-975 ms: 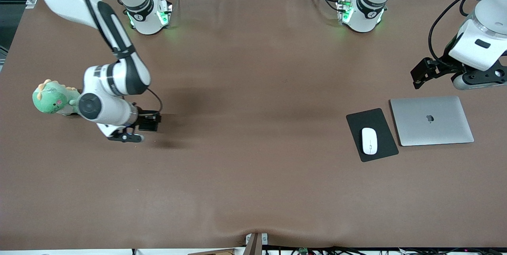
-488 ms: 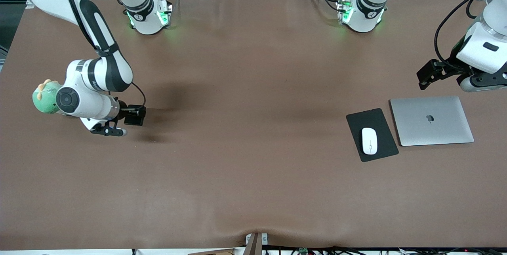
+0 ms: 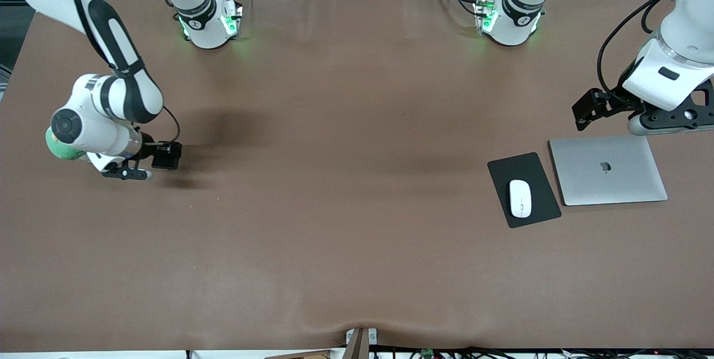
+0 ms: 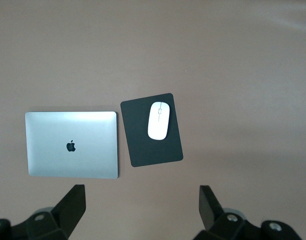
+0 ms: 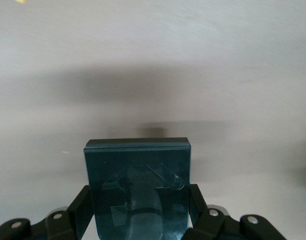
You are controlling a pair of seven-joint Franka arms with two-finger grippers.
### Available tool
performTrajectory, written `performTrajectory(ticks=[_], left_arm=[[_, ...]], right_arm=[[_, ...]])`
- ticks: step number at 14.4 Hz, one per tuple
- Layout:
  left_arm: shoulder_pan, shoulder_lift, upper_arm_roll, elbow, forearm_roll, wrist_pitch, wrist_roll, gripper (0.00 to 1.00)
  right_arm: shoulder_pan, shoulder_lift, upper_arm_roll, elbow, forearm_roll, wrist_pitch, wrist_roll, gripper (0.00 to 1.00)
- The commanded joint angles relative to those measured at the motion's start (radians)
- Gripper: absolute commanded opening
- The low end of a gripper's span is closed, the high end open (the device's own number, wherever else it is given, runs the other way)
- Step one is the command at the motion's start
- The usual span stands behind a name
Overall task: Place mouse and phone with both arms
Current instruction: 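Carry the black phone with the right gripper toward the green plush toy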
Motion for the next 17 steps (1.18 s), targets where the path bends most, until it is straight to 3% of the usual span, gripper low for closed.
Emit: performTrajectory(ticks=[1,5,9,10,11,13,17], left_arm=[[0.000,0.008,0.002,0.025,-0.025,-0.002,0.016,1.00],[-0.015,0.002,-0.004,0.027,-0.028,-0.002,0.002,1.00],[-0.015,0.005,-0.005,0.027,-0.028,-0.002,0.001,1.00],[-0.016,0.005,-0.005,0.028,-0.028,0.000,0.001,1.00],[-0.016,0.007,-0.006,0.028,-0.028,0.000,0.001,1.00],[-0.015,0.007,-0.005,0.028,-0.026,-0.002,0.004,1.00],[-0.016,-0.001,-0.006,0.030,-0.026,-0.002,0.002,1.00]], right_arm=[[-0.044,-0.047,0.019,-0.075,-0.010,0.037,-0.025,0.00],[-0.055,-0.039,0.019,-0.162,-0.012,0.157,-0.027,0.00],[-0.069,-0.032,0.019,-0.163,-0.012,0.165,-0.036,0.00],[-0.084,-0.018,0.021,-0.160,-0.012,0.168,-0.031,0.09],[-0.092,-0.007,0.021,-0.155,-0.012,0.168,-0.031,0.31],[-0.091,0.002,0.021,-0.149,-0.010,0.168,-0.030,1.00],[-0.068,0.001,0.028,-0.095,-0.010,0.119,-0.034,1.00]])
